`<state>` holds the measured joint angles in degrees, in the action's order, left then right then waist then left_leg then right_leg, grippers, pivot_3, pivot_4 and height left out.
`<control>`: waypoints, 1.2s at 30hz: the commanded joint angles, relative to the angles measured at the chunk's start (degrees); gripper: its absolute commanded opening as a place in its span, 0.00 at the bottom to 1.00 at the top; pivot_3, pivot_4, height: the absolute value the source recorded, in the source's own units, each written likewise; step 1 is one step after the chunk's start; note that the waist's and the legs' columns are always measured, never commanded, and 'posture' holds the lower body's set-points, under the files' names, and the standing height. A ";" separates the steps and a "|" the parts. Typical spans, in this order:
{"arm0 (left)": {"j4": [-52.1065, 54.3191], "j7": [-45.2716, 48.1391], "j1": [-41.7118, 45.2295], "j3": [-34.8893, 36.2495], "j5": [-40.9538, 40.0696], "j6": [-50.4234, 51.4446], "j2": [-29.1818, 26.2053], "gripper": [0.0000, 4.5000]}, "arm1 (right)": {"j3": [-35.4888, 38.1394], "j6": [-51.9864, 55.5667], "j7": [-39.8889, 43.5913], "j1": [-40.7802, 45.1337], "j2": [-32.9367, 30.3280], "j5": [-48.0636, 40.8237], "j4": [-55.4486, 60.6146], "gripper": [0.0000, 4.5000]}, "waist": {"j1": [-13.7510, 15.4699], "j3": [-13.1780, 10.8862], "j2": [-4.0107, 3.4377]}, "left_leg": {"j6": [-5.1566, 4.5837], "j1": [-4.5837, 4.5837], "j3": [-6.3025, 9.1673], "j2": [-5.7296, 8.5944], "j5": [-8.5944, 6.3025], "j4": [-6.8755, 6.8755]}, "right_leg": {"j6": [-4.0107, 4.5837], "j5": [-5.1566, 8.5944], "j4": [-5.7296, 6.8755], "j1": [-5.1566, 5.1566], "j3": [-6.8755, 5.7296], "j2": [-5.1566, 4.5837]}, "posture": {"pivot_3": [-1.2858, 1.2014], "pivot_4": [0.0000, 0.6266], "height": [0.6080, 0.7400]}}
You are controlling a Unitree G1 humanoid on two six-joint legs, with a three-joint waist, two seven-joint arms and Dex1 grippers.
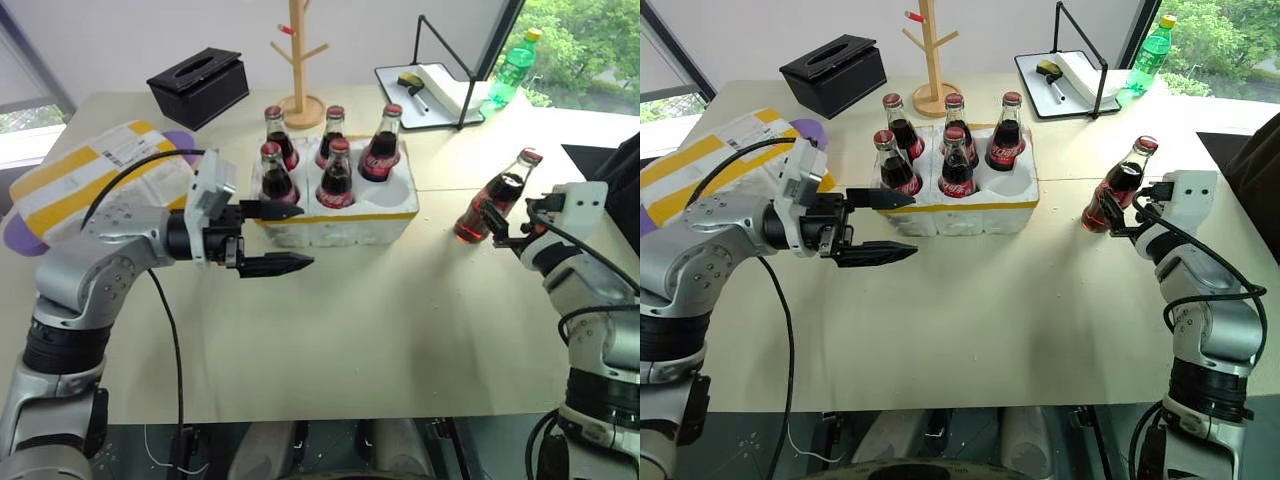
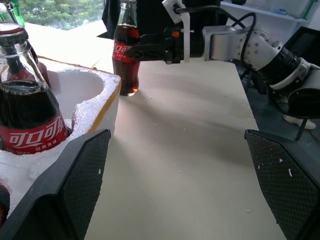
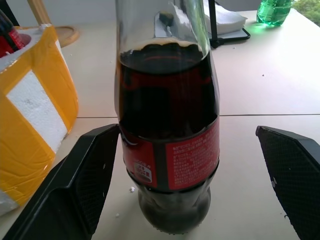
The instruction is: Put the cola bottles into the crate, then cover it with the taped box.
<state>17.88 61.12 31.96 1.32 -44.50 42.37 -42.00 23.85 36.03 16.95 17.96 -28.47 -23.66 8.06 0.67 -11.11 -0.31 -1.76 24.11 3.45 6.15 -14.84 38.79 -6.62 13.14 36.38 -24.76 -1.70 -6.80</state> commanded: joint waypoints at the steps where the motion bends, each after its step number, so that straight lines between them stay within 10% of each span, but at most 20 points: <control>1: 2.21 -0.75 0.12 2.34 -1.21 0.38 -0.86 1.00 | -0.83 -3.25 0.89 2.62 -0.63 0.84 -2.82 0.99 | -0.07 0.00 0.00 | 0.00 0.00 0.00 0.00 0.00 0.00 | 0.00 0.00 0.00 0.00 0.00 0.00 | 0.52 0.24 0.97; 7: 2.83 -1.58 0.07 2.60 -1.81 0.93 -1.02 1.00 | -2.83 -6.94 1.81 5.09 -0.26 2.28 -8.89 0.99 | -0.07 0.00 0.00 | 0.01 -0.01 0.00 0.00 0.01 -0.01 | 0.00 0.00 0.00 0.00 0.00 0.01 | 0.52 0.24 0.97; 12: 2.88 -2.02 0.37 2.55 -2.27 1.15 -1.17 1.00 | -3.27 -8.01 2.61 5.82 -0.46 2.15 -9.99 0.61 | -0.01 0.00 0.00 | 0.02 -0.01 0.00 -0.01 0.01 -0.01 | 0.00 0.00 0.00 -0.01 0.00 0.01 | 0.52 0.24 0.97; 36: 1.70 -2.39 1.39 2.47 -2.24 0.83 -1.57 1.00 | -11.80 1.09 3.89 22.26 5.50 -12.12 7.80 0.62 | -1.23 -0.03 -0.04 | 0.21 -0.01 -0.01 0.01 0.15 -0.58 | 0.01 0.00 -0.07 -0.26 0.06 -0.02 | 0.52 0.24 0.97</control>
<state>18.77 58.83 32.06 1.74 -46.37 43.49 -42.89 11.92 38.79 20.32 38.51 -23.04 -35.44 13.49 -0.56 -11.13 -0.35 -1.55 24.10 3.43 6.17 -14.68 38.22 -6.61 13.14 36.31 -25.02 -1.64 -6.81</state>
